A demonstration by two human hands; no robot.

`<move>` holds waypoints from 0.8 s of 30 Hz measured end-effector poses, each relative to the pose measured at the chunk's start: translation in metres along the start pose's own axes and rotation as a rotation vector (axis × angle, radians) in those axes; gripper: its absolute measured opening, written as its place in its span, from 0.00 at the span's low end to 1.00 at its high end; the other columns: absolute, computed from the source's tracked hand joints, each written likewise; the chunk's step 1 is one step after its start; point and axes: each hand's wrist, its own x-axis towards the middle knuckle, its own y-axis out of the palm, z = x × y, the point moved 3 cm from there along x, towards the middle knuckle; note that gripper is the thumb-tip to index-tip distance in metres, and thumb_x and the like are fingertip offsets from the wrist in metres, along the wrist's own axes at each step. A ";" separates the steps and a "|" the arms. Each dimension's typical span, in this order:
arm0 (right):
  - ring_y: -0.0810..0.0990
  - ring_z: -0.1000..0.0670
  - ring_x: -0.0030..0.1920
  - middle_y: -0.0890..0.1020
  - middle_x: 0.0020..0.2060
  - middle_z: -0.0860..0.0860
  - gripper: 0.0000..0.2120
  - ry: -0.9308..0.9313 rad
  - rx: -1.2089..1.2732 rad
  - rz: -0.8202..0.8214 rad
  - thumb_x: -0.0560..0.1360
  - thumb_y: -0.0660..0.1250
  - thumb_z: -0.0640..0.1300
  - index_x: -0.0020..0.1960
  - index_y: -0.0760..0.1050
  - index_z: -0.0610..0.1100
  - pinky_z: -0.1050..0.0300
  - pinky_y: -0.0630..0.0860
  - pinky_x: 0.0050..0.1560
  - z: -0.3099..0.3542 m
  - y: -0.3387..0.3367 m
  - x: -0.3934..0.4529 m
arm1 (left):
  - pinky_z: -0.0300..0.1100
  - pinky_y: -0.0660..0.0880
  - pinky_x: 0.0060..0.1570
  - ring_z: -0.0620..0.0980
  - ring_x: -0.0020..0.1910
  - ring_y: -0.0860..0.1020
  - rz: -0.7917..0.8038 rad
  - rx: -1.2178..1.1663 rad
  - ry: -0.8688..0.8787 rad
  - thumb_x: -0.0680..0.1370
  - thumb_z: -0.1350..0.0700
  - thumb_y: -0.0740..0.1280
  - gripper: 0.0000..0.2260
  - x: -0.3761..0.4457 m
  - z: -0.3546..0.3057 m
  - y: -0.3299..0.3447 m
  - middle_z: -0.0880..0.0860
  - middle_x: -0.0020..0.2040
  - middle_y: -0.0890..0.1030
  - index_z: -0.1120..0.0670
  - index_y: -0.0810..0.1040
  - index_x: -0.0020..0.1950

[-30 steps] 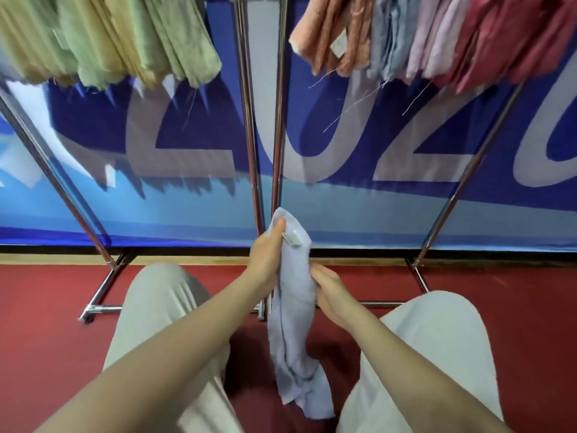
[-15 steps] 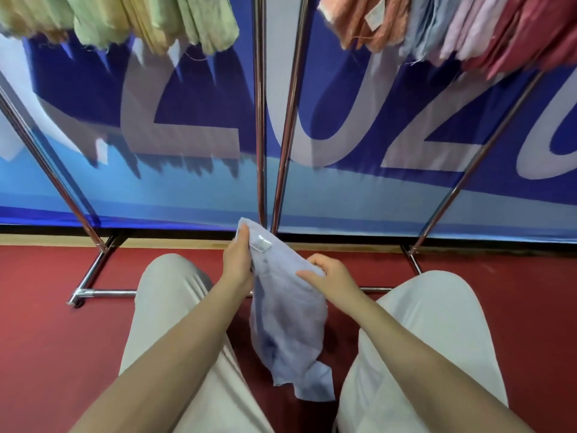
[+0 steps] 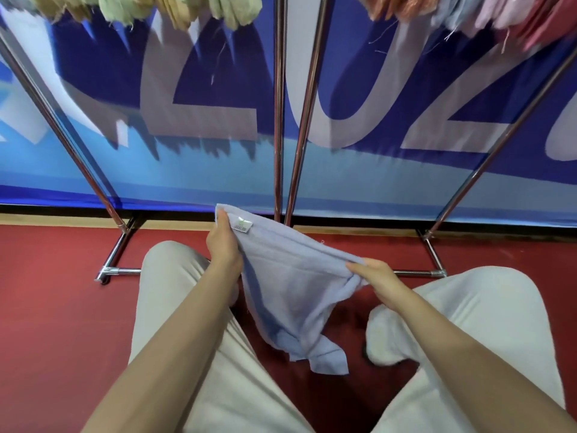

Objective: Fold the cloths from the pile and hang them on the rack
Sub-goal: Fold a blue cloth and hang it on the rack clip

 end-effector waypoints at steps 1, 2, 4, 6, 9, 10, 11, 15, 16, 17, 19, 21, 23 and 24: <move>0.77 0.44 0.41 0.80 0.39 0.41 0.06 0.019 0.083 0.008 0.75 0.69 0.42 0.45 0.79 0.38 0.56 0.72 0.39 -0.001 -0.004 0.000 | 0.41 0.76 0.44 0.48 0.42 0.79 -0.021 -0.018 0.002 0.80 0.45 0.63 0.13 0.000 0.001 0.001 0.50 0.45 0.80 0.54 0.77 0.48; 0.79 0.43 0.43 0.82 0.42 0.40 0.07 0.040 0.173 0.009 0.75 0.69 0.43 0.47 0.80 0.38 0.55 0.74 0.41 -0.003 -0.008 0.002 | 0.39 0.76 0.41 0.47 0.41 0.78 -0.043 -0.032 -0.002 0.80 0.45 0.63 0.13 0.001 0.003 0.002 0.49 0.43 0.80 0.55 0.77 0.49; 0.81 0.43 0.50 0.83 0.50 0.39 0.12 0.084 0.379 -0.019 0.75 0.68 0.42 0.55 0.79 0.36 0.55 0.78 0.49 -0.008 -0.012 0.008 | 0.39 0.75 0.39 0.45 0.38 0.77 -0.089 -0.046 -0.015 0.80 0.46 0.62 0.13 0.007 0.007 0.004 0.48 0.41 0.79 0.55 0.77 0.52; 0.79 0.42 0.56 0.80 0.56 0.39 0.19 0.132 0.620 -0.080 0.74 0.69 0.43 0.62 0.75 0.35 0.52 0.76 0.59 -0.012 -0.012 0.017 | 0.40 0.74 0.40 0.46 0.38 0.77 -0.127 -0.042 -0.013 0.80 0.46 0.62 0.12 0.013 0.012 0.007 0.47 0.40 0.78 0.54 0.77 0.50; 0.78 0.43 0.57 0.80 0.55 0.42 0.12 0.148 0.787 -0.280 0.75 0.69 0.44 0.57 0.77 0.40 0.49 0.71 0.65 -0.013 -0.008 0.031 | 0.40 0.73 0.43 0.48 0.42 0.76 -0.147 0.024 0.005 0.82 0.50 0.60 0.10 0.021 0.023 0.014 0.48 0.41 0.77 0.55 0.76 0.51; 0.78 0.44 0.56 0.81 0.53 0.44 0.07 0.120 0.684 -0.354 0.79 0.64 0.44 0.54 0.77 0.43 0.50 0.72 0.64 -0.008 -0.007 0.032 | 0.41 0.72 0.41 0.49 0.44 0.75 -0.129 0.080 0.015 0.82 0.53 0.59 0.10 0.025 0.028 0.016 0.49 0.42 0.77 0.56 0.76 0.51; 0.78 0.45 0.55 0.80 0.51 0.46 0.08 0.075 0.493 -0.417 0.81 0.59 0.44 0.52 0.76 0.44 0.52 0.73 0.60 -0.001 -0.006 0.032 | 0.41 0.71 0.40 0.50 0.46 0.74 -0.104 0.144 0.025 0.82 0.56 0.58 0.09 0.026 0.032 0.019 0.50 0.42 0.77 0.56 0.77 0.50; 0.72 0.53 0.38 0.74 0.38 0.50 0.10 -0.178 -0.136 -0.321 0.82 0.53 0.43 0.46 0.70 0.41 0.57 0.67 0.39 0.027 0.010 0.023 | 0.45 0.73 0.51 0.53 0.51 0.74 0.041 0.500 0.066 0.81 0.58 0.59 0.10 0.027 0.052 0.030 0.54 0.51 0.78 0.57 0.76 0.59; 0.69 0.53 0.35 0.72 0.35 0.50 0.10 -0.227 -0.245 -0.261 0.82 0.54 0.42 0.43 0.69 0.41 0.56 0.64 0.36 0.030 0.015 0.022 | 0.46 0.72 0.56 0.52 0.53 0.74 0.072 0.566 0.094 0.81 0.58 0.60 0.12 0.023 0.057 0.032 0.54 0.55 0.78 0.57 0.75 0.63; 0.67 0.53 0.33 0.71 0.33 0.49 0.10 -0.274 -0.331 -0.192 0.81 0.57 0.42 0.42 0.68 0.42 0.56 0.62 0.35 0.031 0.021 0.021 | 0.45 0.71 0.58 0.53 0.56 0.75 0.103 0.606 0.123 0.81 0.58 0.61 0.12 0.018 0.061 0.035 0.54 0.58 0.78 0.58 0.75 0.64; 0.67 0.54 0.33 0.72 0.32 0.51 0.09 -0.323 -0.379 -0.096 0.79 0.62 0.41 0.40 0.70 0.44 0.59 0.63 0.35 0.030 0.030 0.019 | 0.44 0.72 0.56 0.53 0.58 0.76 0.194 0.591 0.140 0.81 0.58 0.61 0.11 0.006 0.071 0.042 0.54 0.57 0.79 0.57 0.76 0.61; 0.69 0.55 0.35 0.75 0.34 0.53 0.08 -0.326 -0.368 -0.045 0.78 0.63 0.41 0.40 0.72 0.46 0.62 0.66 0.38 0.028 0.035 0.015 | 0.40 0.73 0.48 0.51 0.57 0.78 0.315 0.516 0.093 0.82 0.57 0.59 0.10 -0.009 0.079 0.050 0.52 0.52 0.81 0.55 0.77 0.58; 0.71 0.56 0.37 0.76 0.36 0.54 0.08 -0.309 -0.373 -0.006 0.78 0.63 0.42 0.40 0.72 0.48 0.62 0.67 0.40 0.026 0.037 0.012 | 0.39 0.73 0.48 0.48 0.57 0.78 0.418 0.476 0.064 0.83 0.56 0.57 0.11 -0.019 0.085 0.057 0.51 0.53 0.82 0.53 0.77 0.60; 0.72 0.56 0.37 0.77 0.36 0.54 0.08 -0.308 -0.370 0.004 0.79 0.62 0.42 0.40 0.72 0.48 0.61 0.68 0.41 0.026 0.037 0.010 | 0.40 0.73 0.51 0.47 0.58 0.78 0.464 0.474 0.058 0.83 0.55 0.56 0.12 -0.024 0.089 0.061 0.52 0.55 0.82 0.53 0.77 0.61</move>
